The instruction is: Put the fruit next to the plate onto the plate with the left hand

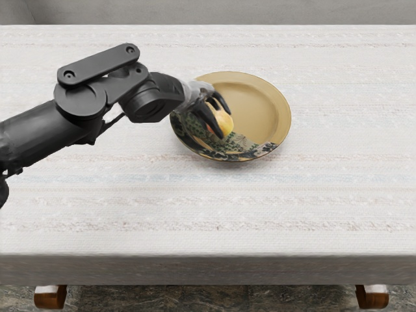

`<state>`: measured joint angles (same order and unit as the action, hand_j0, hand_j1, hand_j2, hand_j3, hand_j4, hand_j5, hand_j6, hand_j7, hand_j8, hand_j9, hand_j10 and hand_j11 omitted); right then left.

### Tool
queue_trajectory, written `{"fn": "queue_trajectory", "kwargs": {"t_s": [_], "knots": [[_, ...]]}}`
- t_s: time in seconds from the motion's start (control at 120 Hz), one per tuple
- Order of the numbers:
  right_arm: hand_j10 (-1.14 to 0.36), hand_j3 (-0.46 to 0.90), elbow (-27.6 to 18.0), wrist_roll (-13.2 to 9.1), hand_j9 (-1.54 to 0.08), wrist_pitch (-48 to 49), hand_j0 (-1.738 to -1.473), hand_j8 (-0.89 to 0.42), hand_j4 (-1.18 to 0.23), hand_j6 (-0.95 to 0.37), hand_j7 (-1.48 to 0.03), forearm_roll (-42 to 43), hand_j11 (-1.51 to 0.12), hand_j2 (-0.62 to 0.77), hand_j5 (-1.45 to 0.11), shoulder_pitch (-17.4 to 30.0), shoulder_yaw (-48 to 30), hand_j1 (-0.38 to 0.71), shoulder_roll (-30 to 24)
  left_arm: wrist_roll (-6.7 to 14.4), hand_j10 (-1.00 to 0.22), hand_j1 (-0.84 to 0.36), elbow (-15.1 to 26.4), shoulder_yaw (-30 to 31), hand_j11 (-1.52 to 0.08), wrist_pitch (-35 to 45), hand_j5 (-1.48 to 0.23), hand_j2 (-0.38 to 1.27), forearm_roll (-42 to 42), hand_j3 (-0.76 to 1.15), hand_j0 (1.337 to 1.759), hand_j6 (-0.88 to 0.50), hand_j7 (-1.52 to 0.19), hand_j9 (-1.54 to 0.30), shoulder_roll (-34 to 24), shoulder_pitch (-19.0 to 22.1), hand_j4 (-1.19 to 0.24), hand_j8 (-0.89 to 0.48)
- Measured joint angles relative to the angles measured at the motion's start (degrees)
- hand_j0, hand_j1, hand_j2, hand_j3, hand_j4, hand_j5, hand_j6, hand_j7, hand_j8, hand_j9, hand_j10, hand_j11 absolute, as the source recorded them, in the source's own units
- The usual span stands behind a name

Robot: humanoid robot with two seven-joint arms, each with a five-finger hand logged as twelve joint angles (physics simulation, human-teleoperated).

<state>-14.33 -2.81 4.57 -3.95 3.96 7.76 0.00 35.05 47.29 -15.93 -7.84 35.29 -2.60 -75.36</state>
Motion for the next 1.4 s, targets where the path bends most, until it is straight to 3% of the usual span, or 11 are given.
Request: {"fn": "queue_trajectory", "kwargs": {"t_s": [0.083, 0.225, 0.325, 0.575, 0.792, 0.883, 1.092, 1.25, 1.4], "knots": [[-0.01, 0.00, 0.00, 0.01, -0.02, 0.00, -1.658, -0.01, -0.01, -0.01, -0.02, 0.00, -0.02, 0.00, -0.02, 0.00, 0.00, -0.33, 0.00, -0.02, -0.79, -0.32, -1.34, 2.02, -1.08, 1.11, -1.12, 0.36, 5.30, 0.00, 1.648, -0.31, -1.10, -1.08, 0.66, -0.79, -0.52, -0.32], [-0.01, 0.00, 0.00, 0.01, -0.02, 0.00, -1.658, -0.01, -0.01, -0.01, -0.02, 0.00, -0.02, 0.00, -0.02, 0.00, 0.00, -0.33, 0.00, -0.03, -0.80, -0.32, -2.22, 5.63, -1.08, 3.66, -1.10, 0.40, 11.01, 0.00, 1.649, -0.33, -1.10, -1.08, 1.35, -1.81, -0.54, -0.33], [-0.01, 0.00, 0.00, 0.03, -0.02, 0.00, -1.658, -0.01, -0.01, -0.01, -0.02, 0.00, -0.02, 0.00, -0.02, 0.00, 0.00, -0.33, 0.00, -0.04, -0.79, -0.30, -2.38, 6.88, -1.09, 4.77, -1.10, 0.34, 12.42, 0.00, 1.649, -0.34, -1.10, -1.08, 2.44, -1.90, -0.55, -0.33], [-0.01, 0.00, 0.00, 0.02, -0.02, 0.00, -1.658, -0.01, -0.01, -0.01, -0.02, 0.00, -0.02, 0.00, -0.02, 0.00, -0.01, -0.33, 0.00, -0.05, -0.31, 0.07, -2.46, 7.25, -0.42, 8.76, -0.42, 0.13, 12.53, 0.00, 1.655, -0.17, -0.42, -0.42, 2.60, -2.14, -0.24, -0.17], [-0.01, 0.00, 0.00, 0.01, -0.02, 0.00, -1.658, -0.01, -0.01, -0.01, -0.02, 0.00, -0.02, 0.00, -0.02, 0.00, -0.01, -0.33, 0.00, -0.05, -0.11, 0.25, -2.34, 6.87, -0.15, 8.72, -0.15, 0.05, 6.72, 0.00, 1.657, -0.06, -0.15, -0.14, 2.60, -3.03, -0.09, -0.06], [-0.01, 0.00, 0.00, 0.01, -0.02, 0.00, -1.658, -0.01, -0.01, -0.01, -0.02, 0.00, -0.02, 0.00, -0.02, 0.00, 0.00, -0.33, 0.00, -0.05, -0.07, 0.29, -2.26, 4.04, -0.09, 0.86, -0.09, 0.03, -1.50, 0.00, 1.657, -0.04, -0.09, -0.09, -5.27, -3.16, -0.06, -0.04], [-0.01, 0.00, 0.00, 0.00, -0.02, 0.00, -1.658, -0.01, -0.01, -0.01, -0.02, 0.00, -0.02, 0.00, -0.02, 0.00, 0.00, -0.33, 0.00, -0.05, -0.03, 0.33, -2.21, -2.96, -0.03, -21.34, -0.03, 0.01, -14.18, 0.00, 1.658, -0.02, -0.03, -0.03, -16.69, -1.30, -0.02, -0.01], [-0.01, 0.00, 0.00, 0.00, -0.02, 0.00, -1.658, -0.01, -0.01, -0.01, -0.02, 0.00, -0.02, 0.00, -0.02, 0.00, 0.02, -0.33, 0.00, -0.20, -0.01, 0.34, -2.20, -4.06, -0.02, -25.90, -0.02, 0.00, -19.90, 0.00, 1.658, -0.01, -0.02, -0.02, -24.45, 0.27, -0.01, -0.01], [-0.01, 0.00, 0.00, 0.02, -0.02, 0.00, -1.658, -0.01, -0.01, -0.01, -0.02, 0.00, -0.02, 0.00, -0.02, 0.00, 0.05, -0.33, 0.00, -0.83, -0.01, 0.34, -2.23, -6.87, -0.01, -26.88, -0.01, 0.00, -22.64, 0.00, 1.658, 0.00, -0.01, -0.01, -30.31, 6.61, -0.01, 0.00]]}}
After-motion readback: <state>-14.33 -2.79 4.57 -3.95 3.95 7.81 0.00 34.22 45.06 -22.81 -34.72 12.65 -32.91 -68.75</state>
